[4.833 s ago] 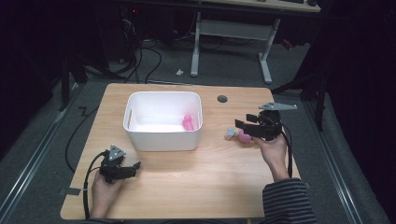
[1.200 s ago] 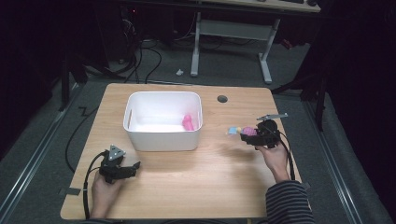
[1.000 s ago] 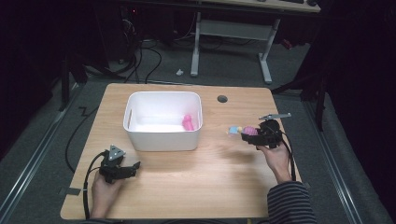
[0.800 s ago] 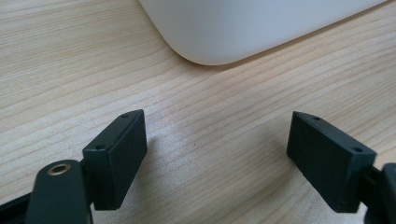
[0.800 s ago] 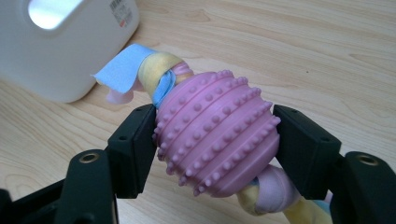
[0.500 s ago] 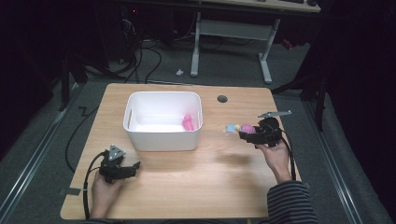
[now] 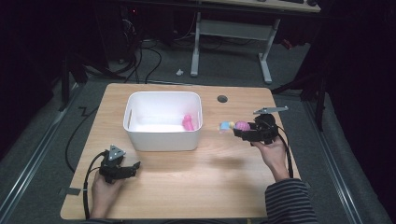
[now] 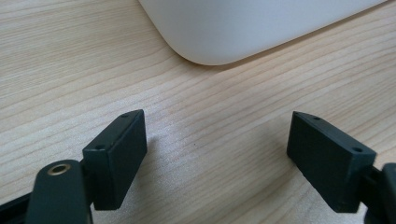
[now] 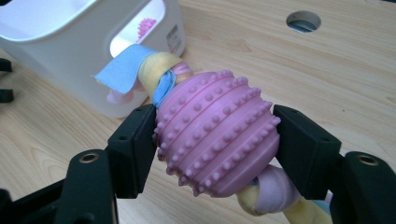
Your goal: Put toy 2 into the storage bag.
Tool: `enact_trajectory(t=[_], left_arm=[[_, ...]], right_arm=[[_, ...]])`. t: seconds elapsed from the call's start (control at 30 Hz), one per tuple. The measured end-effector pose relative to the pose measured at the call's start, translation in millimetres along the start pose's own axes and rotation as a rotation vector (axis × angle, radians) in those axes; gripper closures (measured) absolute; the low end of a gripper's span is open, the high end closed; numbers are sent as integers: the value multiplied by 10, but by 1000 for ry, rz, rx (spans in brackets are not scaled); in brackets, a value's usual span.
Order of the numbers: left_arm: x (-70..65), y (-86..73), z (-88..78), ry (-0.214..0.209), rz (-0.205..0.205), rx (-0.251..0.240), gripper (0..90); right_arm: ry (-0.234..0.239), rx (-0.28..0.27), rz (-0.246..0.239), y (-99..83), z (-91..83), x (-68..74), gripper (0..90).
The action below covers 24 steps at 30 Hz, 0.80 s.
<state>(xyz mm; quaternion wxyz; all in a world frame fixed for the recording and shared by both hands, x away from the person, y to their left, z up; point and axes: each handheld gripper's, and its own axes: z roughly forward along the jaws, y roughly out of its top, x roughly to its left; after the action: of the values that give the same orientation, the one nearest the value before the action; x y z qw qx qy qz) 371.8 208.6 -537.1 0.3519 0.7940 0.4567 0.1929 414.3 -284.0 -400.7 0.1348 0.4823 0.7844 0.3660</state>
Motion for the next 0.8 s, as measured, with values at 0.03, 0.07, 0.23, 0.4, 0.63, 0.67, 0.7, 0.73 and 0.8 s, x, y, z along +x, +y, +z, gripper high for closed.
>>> enact_trajectory(t=[0.03,0.07,0.23,0.4,0.63,0.67,0.7,0.73,0.8], left_arm=[[0,-1,1,-1,0,-1,204],[0,0,0,0,0,0,204],[1,0,1,-1,0,-1,204],[0,-1,1,-1,0,-1,204],[1,0,0,-2,1,0,204],[0,0,1,0,1,-1,204],[0,0,1,-1,0,-1,203],[0,0,1,-1,1,-1,203],[0,0,1,-1,0,-1,203]], right_arm=[[1,0,-2,14,-6,13,336],[5,-1,-3,25,-11,22,336],[40,-14,4,105,-29,72,336],[49,-12,-10,187,-25,138,336],[70,-25,-36,320,-24,249,336],[72,-25,-34,337,-27,266,336],[74,-27,-36,354,-31,281,336],[77,-33,-41,365,-33,288,336],[91,-38,-37,398,-39,315,336]])
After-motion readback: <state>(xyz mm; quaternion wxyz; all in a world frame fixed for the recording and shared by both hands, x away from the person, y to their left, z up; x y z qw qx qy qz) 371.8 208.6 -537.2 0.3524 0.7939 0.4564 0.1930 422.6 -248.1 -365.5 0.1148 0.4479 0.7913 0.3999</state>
